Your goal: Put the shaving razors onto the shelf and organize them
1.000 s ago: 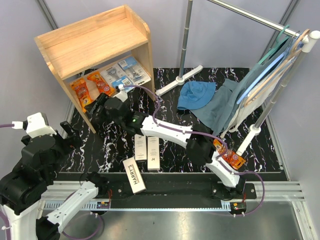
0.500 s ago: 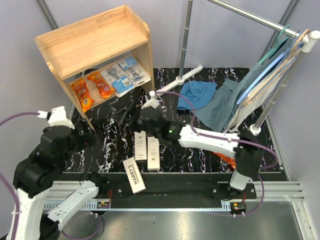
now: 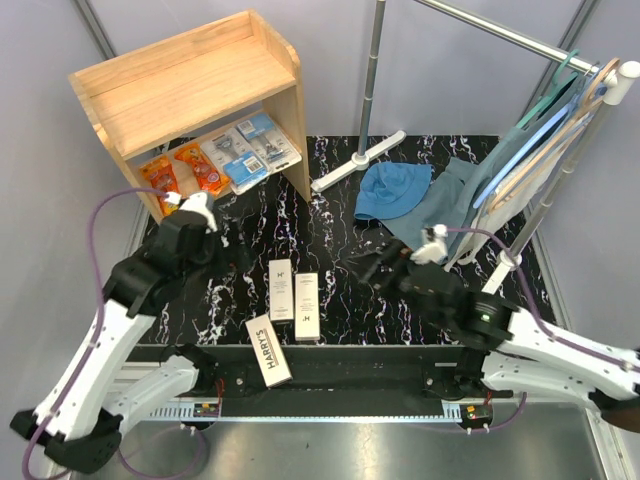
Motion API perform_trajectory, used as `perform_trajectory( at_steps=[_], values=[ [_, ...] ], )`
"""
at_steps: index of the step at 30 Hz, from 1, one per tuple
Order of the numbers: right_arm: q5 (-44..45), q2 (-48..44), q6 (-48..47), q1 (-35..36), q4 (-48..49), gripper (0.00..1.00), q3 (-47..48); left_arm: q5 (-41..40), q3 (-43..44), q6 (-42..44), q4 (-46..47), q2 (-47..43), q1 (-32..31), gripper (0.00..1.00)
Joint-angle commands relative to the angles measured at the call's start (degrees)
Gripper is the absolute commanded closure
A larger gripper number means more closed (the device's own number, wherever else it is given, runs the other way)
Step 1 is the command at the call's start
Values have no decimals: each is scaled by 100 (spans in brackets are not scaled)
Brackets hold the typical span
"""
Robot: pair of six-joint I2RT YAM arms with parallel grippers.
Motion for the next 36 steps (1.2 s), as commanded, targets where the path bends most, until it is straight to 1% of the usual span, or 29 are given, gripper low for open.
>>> perform_trajectory(
  at_steps=[1, 2, 4, 6, 8, 9, 10, 14, 16, 22, 26, 27, 29, 30, 32, 36],
  values=[
    [656, -1265, 571, -4, -1839, 9, -340, 507, -61, -350, 1057, 361, -456, 1],
    [692, -1433, 667, -13, -2303, 9, -340, 498, -61, -402, 1146, 562, -571, 1],
    [788, -1846, 782, -13, -2849, 9, -331, 446, -34, -552, 1391, 896, -966, 1],
    [832, -2136, 835, -13, -3132, 9, -287, 445, 18, -675, 1559, 1161, -1343, 1],
    [868, -2277, 897, -13, -3509, 9, -235, 454, 115, -763, 1787, 1564, -1581, 1],
    [868, -2374, 906, -5, -3590, 9, -226, 497, 141, -798, 1866, 1697, -1765, 1],
    [868, -2410, 923, -4, -3730, 9, -200, 550, 150, -833, 2059, 1924, -1854, 1],
    [885, -2533, 906, -5, -3845, 9, -147, 901, 89, -1123, 2736, 2304, -2170, 1],
    [885, -2524, 897, -13, -3863, 9, -120, 1086, 71, -1167, 3149, 2506, -2259, 1],
    [859, -2428, 835, -13, -3924, 7, 29, 1429, 194, -1168, 3756, 3173, -2531, 1],
    [903, -2515, 879, -4, -4073, 7, 82, 1903, 151, -1220, 4362, 3675, -2584, 1],
    [946, -2550, 949, -13, -4126, 7, 91, 2069, 116, -1246, 4685, 3763, -2584, 1],
    [1008, -2699, 1037, -13, -4451, 7, 204, 2202, 54, -1369, 4995, 4044, -2602, 1],
    [1087, -2761, 1151, -5, -4739, 7, 248, 2351, 71, -1387, 5309, 4167, -2611, 1],
    [1201, -2945, 1239, -13, -4987, 7, 380, 2501, 290, -1405, 5444, 4588, -2663, 2],
    [1281, -3166, 1380, -13, -5479, 7, 539, 2887, 1009, -1448, 5620, 5527, -2813, 3]
  ],
)
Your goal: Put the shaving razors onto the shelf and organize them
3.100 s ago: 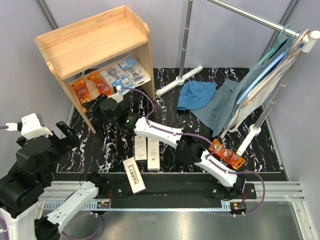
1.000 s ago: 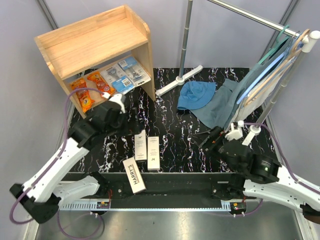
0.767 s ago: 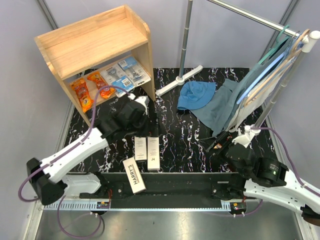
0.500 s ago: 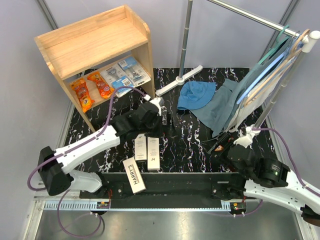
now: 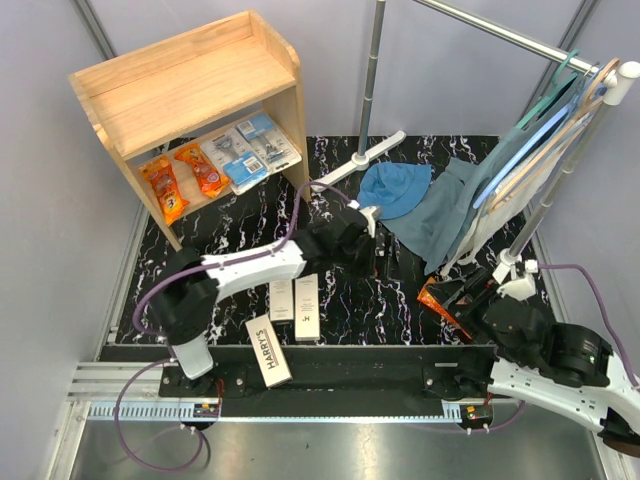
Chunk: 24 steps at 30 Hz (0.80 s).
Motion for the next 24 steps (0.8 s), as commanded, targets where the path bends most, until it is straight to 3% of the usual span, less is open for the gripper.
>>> perform_trajectory(
  at_steps=[1, 9, 16, 24],
  values=[
    [439, -184, 316, -9, -737, 7, 388, 707, 819, -218, 796, 769, -229, 3],
    [431, -193, 421, 0, -1255, 6, 731, 1033, 1365, -737, 1490, 2052, -414, 10],
    [448, -474, 606, -26, -1695, 5, 889, 1226, 1593, -895, 1851, 2800, -458, 22],
    [413, -519, 606, -97, -1985, 4, 1074, 1428, 1672, -1212, 2633, 3398, -476, 29]
  ],
)
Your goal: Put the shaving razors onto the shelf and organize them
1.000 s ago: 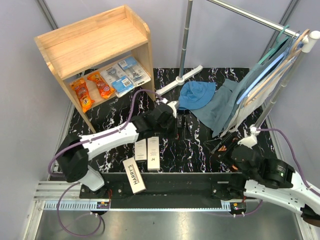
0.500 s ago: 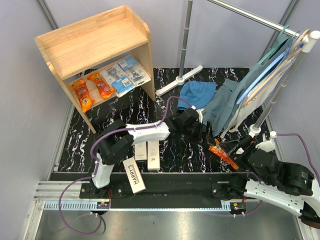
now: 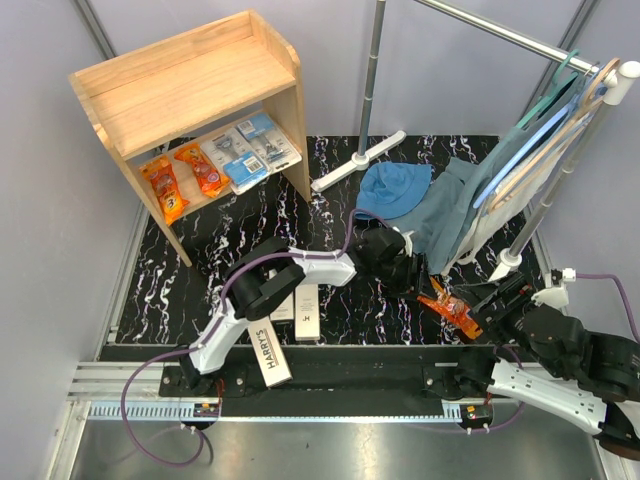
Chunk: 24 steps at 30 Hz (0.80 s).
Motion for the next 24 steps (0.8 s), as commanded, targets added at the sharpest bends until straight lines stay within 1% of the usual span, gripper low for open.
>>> perform_trajectory(
  at_steps=[1, 4, 7, 8, 9, 11, 12, 13, 14, 24],
  values=[
    [258, -3, 136, -70, -639, 4, 191, 235, 247, -185, 699, 308, -32, 30],
    [214, -38, 127, -88, -630, 4, 165, 261, 291, -202, 822, 448, -32, 35],
    [161, -56, 136, -114, -595, 4, 121, 296, 265, -272, 953, 563, -32, 46],
    [152, -64, 127, -123, -552, 4, 86, 323, 204, -307, 1033, 615, -32, 57],
    [144, -64, 136, -123, -534, 4, 68, 332, 143, -395, 1120, 624, -32, 62],
    [108, -64, 127, -132, -516, 4, 24, 358, 2, -474, 1323, 642, -23, 76],
    [100, -73, 119, -141, -481, 4, 7, 367, -42, -518, 1376, 633, -23, 90],
    [91, -73, 110, -150, -455, 4, -2, 367, -86, -536, 1515, 616, -23, 98],
    [82, -56, 101, -150, -437, 4, -20, 367, -200, -545, 1560, 564, -15, 100],
    [3, -38, 5, -167, -165, 4, -213, 349, -745, -238, 1675, -95, 222, 100]
  ],
)
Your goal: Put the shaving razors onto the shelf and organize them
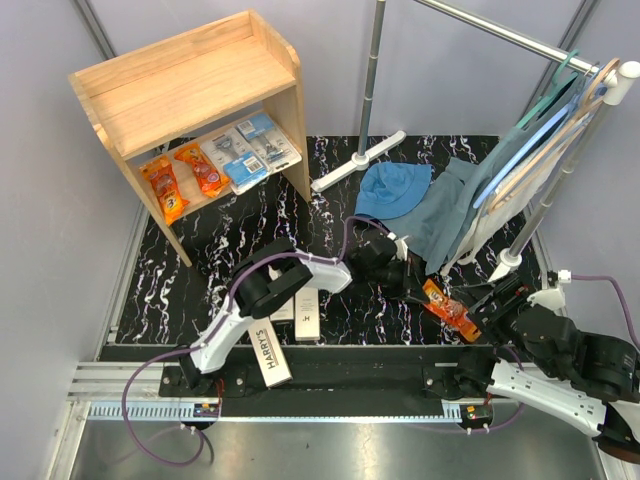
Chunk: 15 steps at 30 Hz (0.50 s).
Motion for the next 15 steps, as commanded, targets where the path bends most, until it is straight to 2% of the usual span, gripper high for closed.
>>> perform_trajectory(
  at_steps=[1, 7, 15],
  values=[
    [62, 1, -46, -40, -86, 4, -80, 23, -400, 372, -4, -690, 205, 100],
    [36, 63, -169, -32, 326, 4, -308, -37, -927, 829, -511, -1709, 627, 100],
    [-201, 634, -608, -40, 1276, 3, -616, 225, -1657, 1655, -1250, -3036, 1207, 100]
  ],
)
